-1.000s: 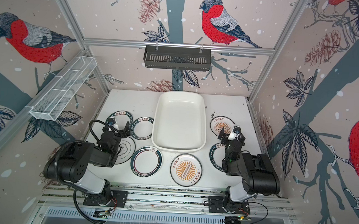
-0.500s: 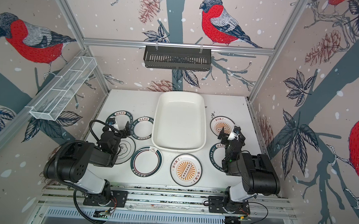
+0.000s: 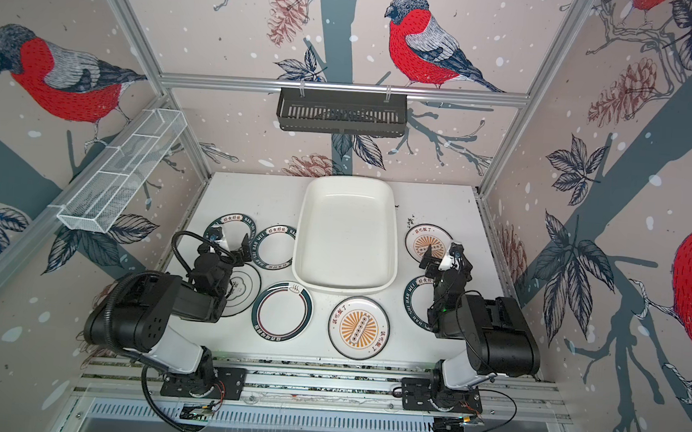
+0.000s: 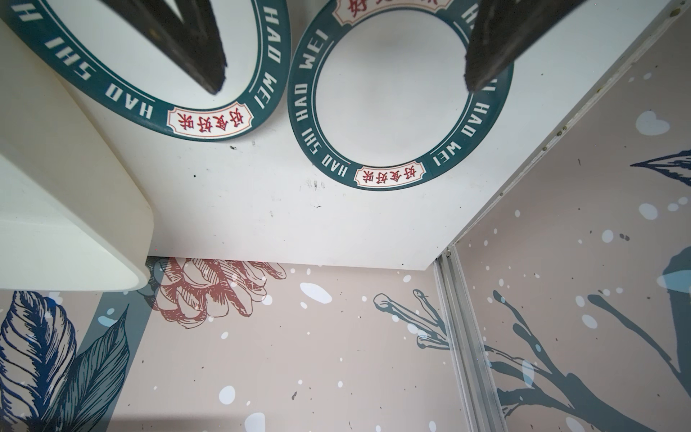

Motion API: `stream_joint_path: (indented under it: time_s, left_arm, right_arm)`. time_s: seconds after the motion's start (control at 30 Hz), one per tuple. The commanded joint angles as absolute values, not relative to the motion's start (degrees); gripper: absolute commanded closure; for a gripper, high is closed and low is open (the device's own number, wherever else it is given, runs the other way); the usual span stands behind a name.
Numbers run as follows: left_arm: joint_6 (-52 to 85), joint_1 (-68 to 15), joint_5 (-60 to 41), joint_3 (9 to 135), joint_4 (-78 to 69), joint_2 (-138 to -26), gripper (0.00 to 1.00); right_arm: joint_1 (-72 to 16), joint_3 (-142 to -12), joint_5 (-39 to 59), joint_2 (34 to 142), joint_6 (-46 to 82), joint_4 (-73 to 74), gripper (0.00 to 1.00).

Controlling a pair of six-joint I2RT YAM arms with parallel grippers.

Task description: Place the plates into the plastic bin on the countertop

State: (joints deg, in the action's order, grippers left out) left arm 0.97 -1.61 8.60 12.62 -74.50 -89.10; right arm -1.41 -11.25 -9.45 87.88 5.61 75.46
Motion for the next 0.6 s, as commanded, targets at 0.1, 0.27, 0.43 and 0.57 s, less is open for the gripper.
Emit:
stream_joint_path:
  time_s: [0.1, 0.27, 0.43, 0.57]
  left_arm:
    - [-1.90, -1.68, 3.24, 10.47, -78.79, -86.98, 0.01]
    - [-1.82, -1.76, 3.13, 13.25, -70.42, -83.19, 0.01]
    - [-2.08, -1.80, 2.48, 16.52, -60.55, -78.16, 0.01]
    - [-4.49, -2.00, 1.01, 19.98, -51.30, -74.28, 0.01]
  right_arm:
    - [-1.40, -11.51, -10.17, 88.12, 4.75, 75.86, 0.00]
    - [-1.31, -11.43, -10.02, 88.00, 4.75, 76.01, 0.01]
    - [-1.15, -11.17, -11.78, 87.59, 5.61, 76.17, 0.01]
    - [-0.75, -11.36, -16.12, 85.61, 8.03, 73.89, 0.01]
